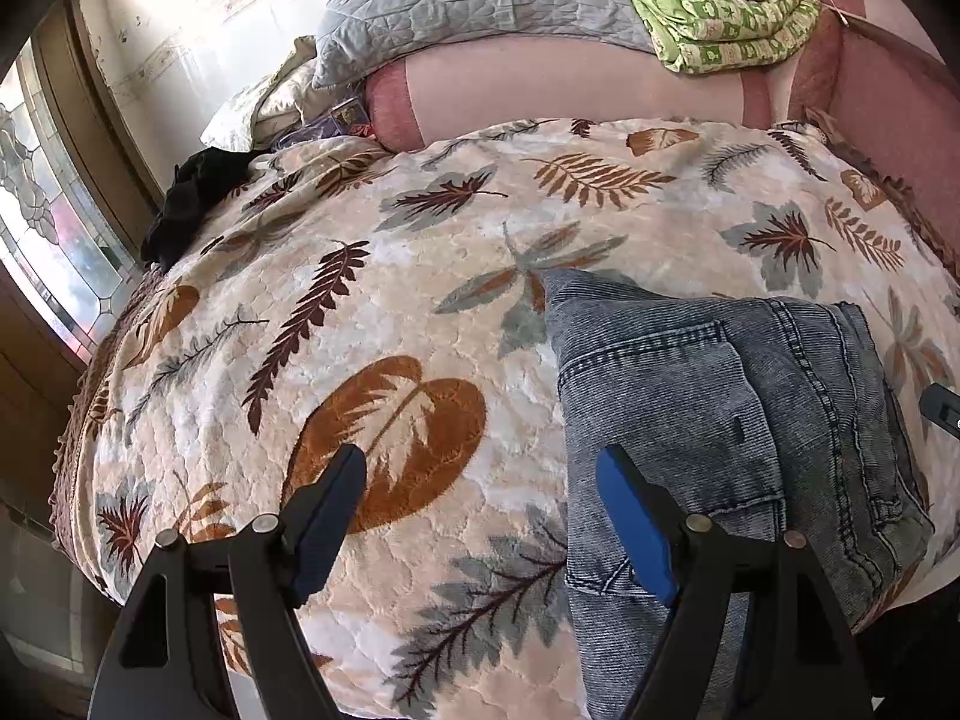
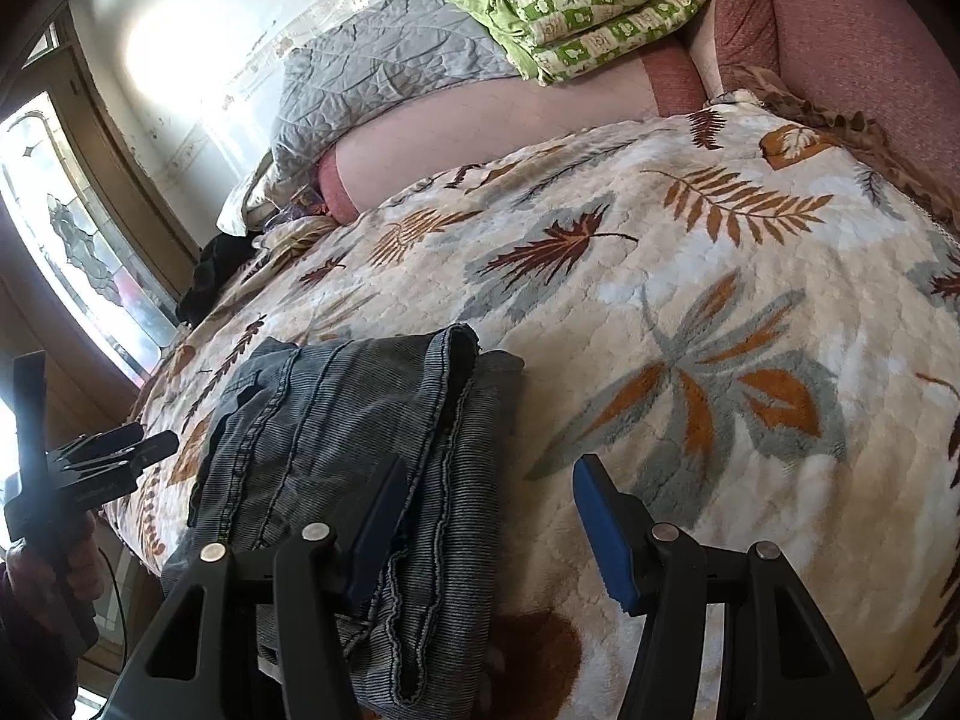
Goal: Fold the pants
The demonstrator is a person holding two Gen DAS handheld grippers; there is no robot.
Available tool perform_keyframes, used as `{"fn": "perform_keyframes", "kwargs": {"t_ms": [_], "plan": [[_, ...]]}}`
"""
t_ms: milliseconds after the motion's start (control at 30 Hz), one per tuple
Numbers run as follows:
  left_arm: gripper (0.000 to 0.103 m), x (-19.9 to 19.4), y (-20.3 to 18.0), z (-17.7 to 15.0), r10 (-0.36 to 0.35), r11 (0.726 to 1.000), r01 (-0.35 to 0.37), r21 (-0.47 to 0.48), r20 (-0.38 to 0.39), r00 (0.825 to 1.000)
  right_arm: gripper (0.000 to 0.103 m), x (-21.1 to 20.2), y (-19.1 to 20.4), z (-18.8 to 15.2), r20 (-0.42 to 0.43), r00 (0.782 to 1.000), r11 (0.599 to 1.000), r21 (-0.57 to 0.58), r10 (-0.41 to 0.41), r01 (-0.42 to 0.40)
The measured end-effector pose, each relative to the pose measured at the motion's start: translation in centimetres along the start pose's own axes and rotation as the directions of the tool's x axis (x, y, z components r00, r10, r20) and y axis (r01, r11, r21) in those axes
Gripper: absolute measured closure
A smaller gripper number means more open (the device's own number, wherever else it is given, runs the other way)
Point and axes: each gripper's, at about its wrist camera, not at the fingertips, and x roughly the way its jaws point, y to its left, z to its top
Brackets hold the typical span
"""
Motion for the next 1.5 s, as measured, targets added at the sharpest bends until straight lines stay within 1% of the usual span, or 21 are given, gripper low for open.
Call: {"fn": "perform_keyframes", "kwargs": {"t_ms": [133,267,400,533,633,767,867,900,967,1000,1033,1067,1133,1167,1200,1233,1267,1333,1400,1433,1500], "plan": [[0.023,0.2,0.1,0.0,-0.002,1.0,0.002,-0.001,-0.004,1.0,0.041,0.3,0.1,0.0,-0.012,1.0,1.0,0.001,0.009,-0.009],[0.023,0.8,0.1,-0.1,-0.018,1.0,0.018,-0.001,-0.014,1.0,0.037,0.9,0.3,-0.2,-0.041,0.999,1.0,-0.006,0.013,-0.013],[0.023,2.0,0.4,-0.3,-0.095,0.995,0.094,-0.015,-0.047,0.994,0.036,1.8,-0.3,-0.4,-0.091,0.996,1.0,0.022,0.021,-0.019],[0.023,3.7,0.3,-0.7,-0.181,0.983,0.181,-0.004,-0.073,0.981,0.031,2.7,-0.8,-0.7,-0.134,0.99,0.998,0.053,0.034,-0.027],[0.023,4.5,0.2,-0.8,-0.251,0.968,0.251,-0.008,-0.07,0.965,0.024,3.0,-0.9,-0.6,-0.137,0.989,0.996,0.073,0.061,-0.051],[0.023,4.0,0.2,-0.7,-0.333,0.943,0.333,-0.008,-0.047,0.942,0.022,3.3,-0.4,-0.5,-0.137,0.984,0.99,0.103,0.11,-0.097],[0.023,4.2,0.3,-1.0,-0.354,0.935,0.354,-0.022,-0.049,0.934,0.022,4.3,1.0,-0.4,-0.169,0.976,0.988,0.087,0.138,-0.125],[0.022,4.7,0.2,-1.0,-0.372,0.928,0.371,-0.03,-0.069,0.925,0.022,4.8,1.5,-0.4,-0.177,0.975,0.99,0.076,0.134,-0.122],[0.022,5.9,0.3,-0.9,-0.424,0.905,0.419,-0.066,-0.103,0.9,0.022,5.5,2.3,-0.2,-0.187,0.975,0.992,0.058,0.123,-0.114],[0.022,6.5,0.6,-0.8,-0.46,0.887,0.449,-0.112,-0.12,0.88,0.025,5.8,2.7,0.0,-0.189,0.974,0.992,0.054,0.125,-0.117],[0.022,6.9,0.8,-0.8,-0.484,0.873,0.467,-0.142,-0.126,0.866,0.037,6.0,3.1,0.1,-0.191,0.973,0.991,0.05,0.13,-0.122],[0.022,7.2,1.0,-0.8,-0.511,0.855,0.487,-0.175,-0.131,0.85,0.044,6.1,3.6,0.1,-0.194,0.972,0.991,0.037,0.13,-0.125],[0.022,7.5,1.3,-0.7,-0.538,0.836,0.506,-0.213,-0.131,0.833,0.064,5.9,4.6,0.1,-0.173,0.981,0.995,-0.018,0.093,-0.097],[0.031,7.4,1.4,-0.5,-0.56,0.821,0.527,-0.219,-0.126,0.819,0.071,5.7,5.0,0.1,-0.165,0.983,0.995,-0.039,0.08,-0.088],[0.053,7.4,1.2,-0.5,-0.589,0.801,0.557,-0.219,-0.128,0.798,0.081,5.5,5.3,0.2,-0.15,0.987,0.996,-0.06,0.063,-0.073],[0.056,7.4,1.1,-0.4,-0.61,0.786,0.576,-0.223,-0.136,0.78,0.081,5.3,5.4,0.2,-0.14,0.988,0.995,-0.063,0.062,-0.072],[0.056,7.4,0.9,-0.2,-0.603,0.792,0.568,-0.225,-0.141,0.785,0.082,5.2,5.4,0.3,-0.132,0.989,0.996,-0.056,0.067,-0.075],[0.06,7.6,0.9,0.0,-0.607,0.789,0.569,-0.232,-0.151,0.781,0.082,5.0,5.7,0.4,-0.123,0.99,0.995,-0.067,0.063,-0.071],[0.072,7.6,1.2,0.2,-0.621,0.776,0.578,-0.254,-0.146,0.77,0.082,5.0,6.0,0.4,-0.118,0.992,0.995,-0.081,0.048,-0.058],[0.075,7.4,1.4,0.3,-0.63,0.769,0.587,-0.253,-0.14,0.764,0.083,5.0,5.9,0.4,-0.116,0.992,0.995,-0.079,0.048,-0.058],[0.079,6.9,1.4,0.4,-0.629,0.771,0.591,-0.238,-0.135,0.765,0.083,4.5,5.8,0.5,-0.102,0.993,0.995,-0.073,0.061,-0.068]]}}
